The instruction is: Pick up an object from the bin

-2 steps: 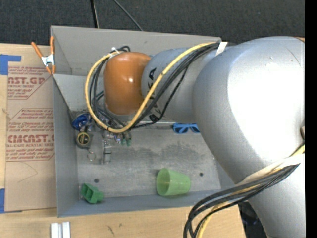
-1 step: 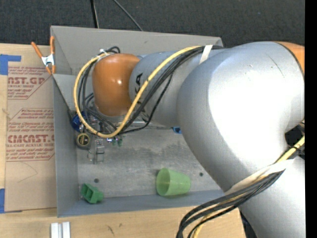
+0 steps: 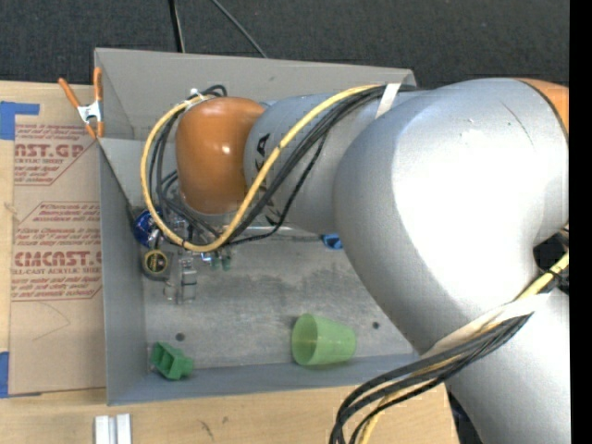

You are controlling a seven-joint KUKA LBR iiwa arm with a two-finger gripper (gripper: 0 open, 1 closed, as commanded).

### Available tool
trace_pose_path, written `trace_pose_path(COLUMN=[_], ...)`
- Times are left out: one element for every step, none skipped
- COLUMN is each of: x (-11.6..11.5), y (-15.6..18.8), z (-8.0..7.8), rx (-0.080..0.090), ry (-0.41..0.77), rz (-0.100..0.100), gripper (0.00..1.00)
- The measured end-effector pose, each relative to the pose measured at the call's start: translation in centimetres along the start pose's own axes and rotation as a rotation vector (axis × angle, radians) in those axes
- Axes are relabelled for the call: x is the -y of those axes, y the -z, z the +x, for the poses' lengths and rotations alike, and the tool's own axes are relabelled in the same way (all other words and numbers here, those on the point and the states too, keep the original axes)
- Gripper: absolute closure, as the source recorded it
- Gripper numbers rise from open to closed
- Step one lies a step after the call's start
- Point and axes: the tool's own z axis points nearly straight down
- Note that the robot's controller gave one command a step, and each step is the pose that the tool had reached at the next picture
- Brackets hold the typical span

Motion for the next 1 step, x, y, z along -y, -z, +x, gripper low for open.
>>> trace_pose_path(x=[-1.53], y=[-0.08], z=[0.61], rx=[0.0], ry=[0.063], rz=[-0.01], gripper=[0.0])
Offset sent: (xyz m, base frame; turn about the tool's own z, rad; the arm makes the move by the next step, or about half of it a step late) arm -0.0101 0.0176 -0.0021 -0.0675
